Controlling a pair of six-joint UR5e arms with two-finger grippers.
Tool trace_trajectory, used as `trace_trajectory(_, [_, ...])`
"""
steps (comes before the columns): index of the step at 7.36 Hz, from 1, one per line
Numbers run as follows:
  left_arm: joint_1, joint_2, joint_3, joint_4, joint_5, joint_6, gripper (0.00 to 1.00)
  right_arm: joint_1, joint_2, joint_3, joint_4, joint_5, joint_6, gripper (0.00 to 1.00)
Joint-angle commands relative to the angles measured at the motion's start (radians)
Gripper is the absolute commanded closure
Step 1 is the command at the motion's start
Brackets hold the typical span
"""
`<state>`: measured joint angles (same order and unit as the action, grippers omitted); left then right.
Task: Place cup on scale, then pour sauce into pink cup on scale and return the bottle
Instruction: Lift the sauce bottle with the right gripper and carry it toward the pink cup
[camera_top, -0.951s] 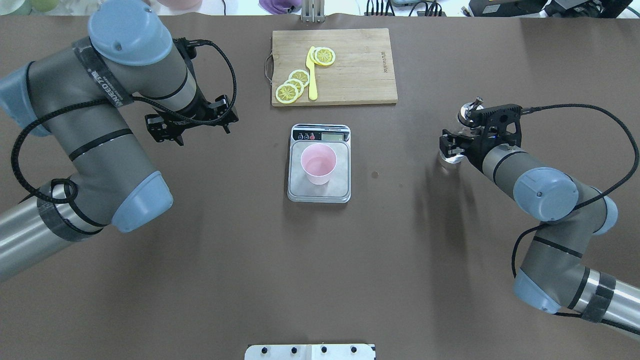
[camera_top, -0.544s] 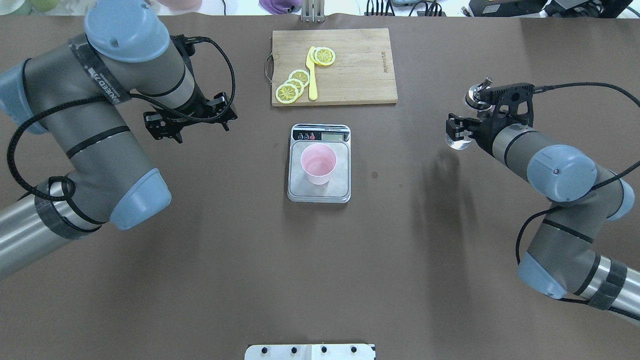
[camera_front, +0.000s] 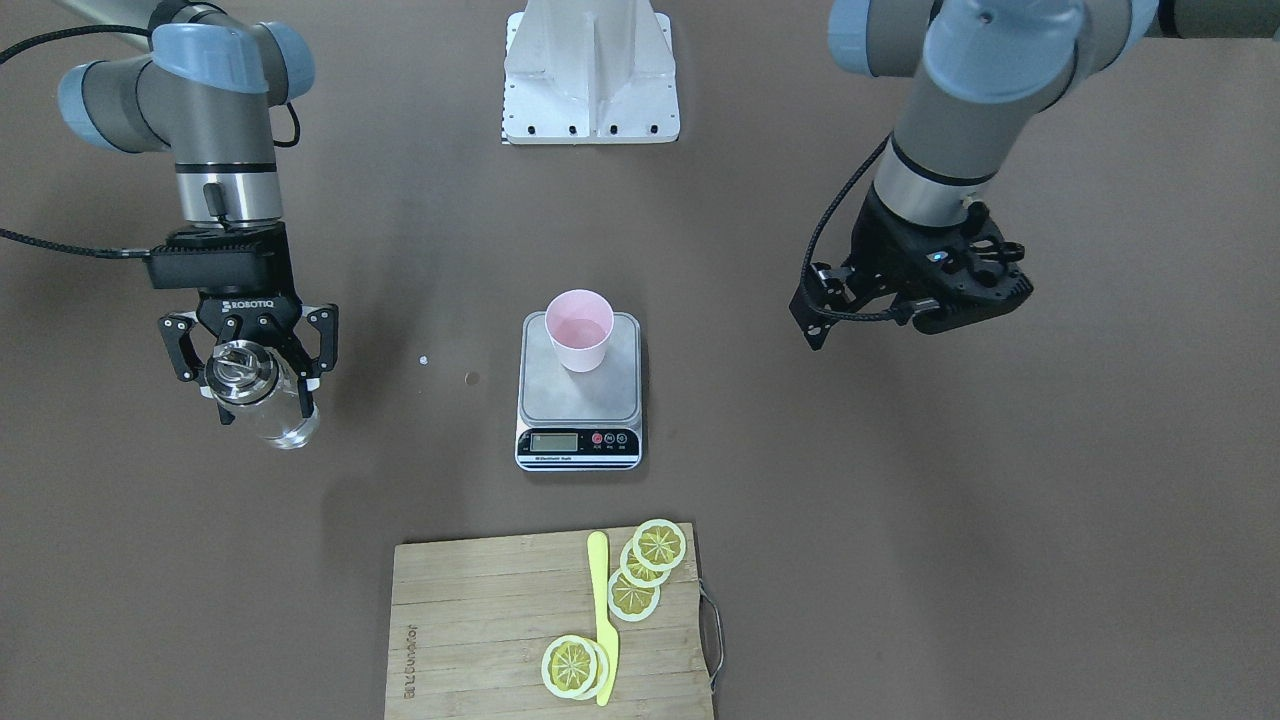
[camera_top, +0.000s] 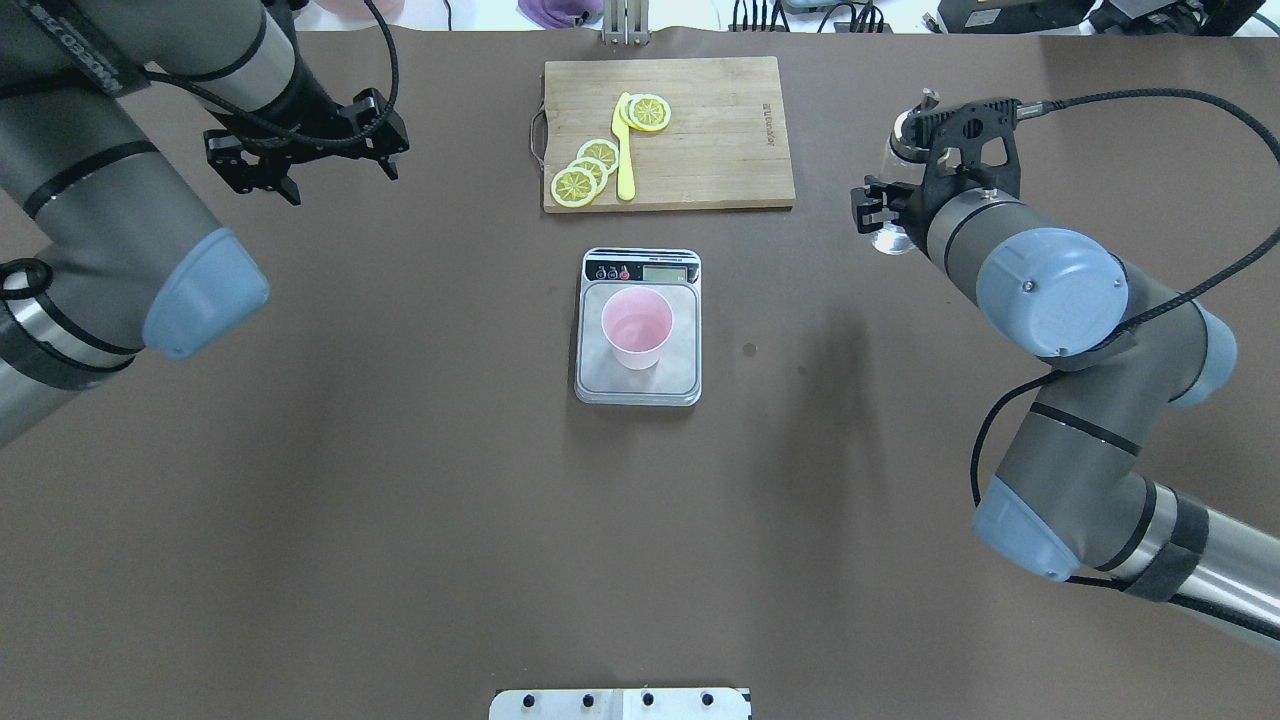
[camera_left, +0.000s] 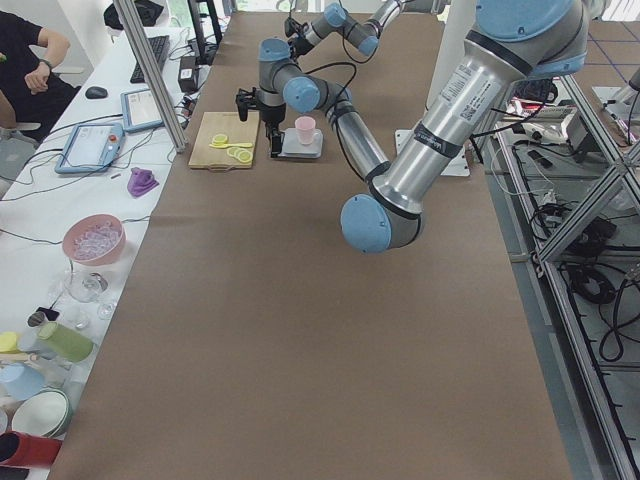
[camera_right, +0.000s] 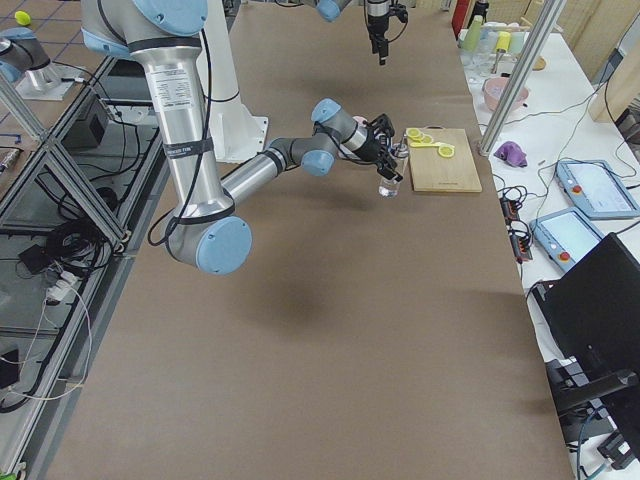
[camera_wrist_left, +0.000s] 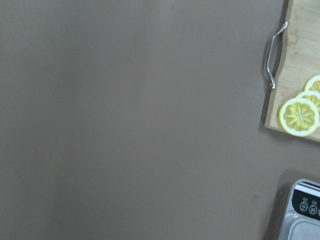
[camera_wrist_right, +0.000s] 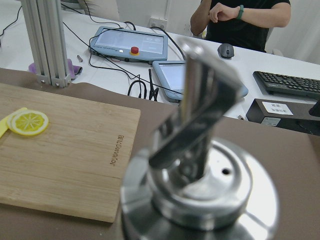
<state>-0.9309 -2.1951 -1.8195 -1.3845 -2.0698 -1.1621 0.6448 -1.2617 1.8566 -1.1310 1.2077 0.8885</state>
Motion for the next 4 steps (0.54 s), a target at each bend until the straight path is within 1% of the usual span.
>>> trace_trajectory(1, [-0.035, 0.005, 0.017, -0.007, -0.016, 0.041, 0.02, -0.074, 0.038, 0.004, -0.026, -0.139, -0.055, 1.00])
trace_trajectory(3, [-0.049, 0.020, 0.020, -0.005, -0.018, 0.077, 0.02, -0.122, 0.062, 0.004, -0.026, -0.190, -0.091, 1.00])
trace_trajectory(4, [-0.055, 0.024, 0.020, -0.007, -0.018, 0.085, 0.02, -0.157, 0.067, -0.002, -0.027, -0.271, -0.112, 1.00])
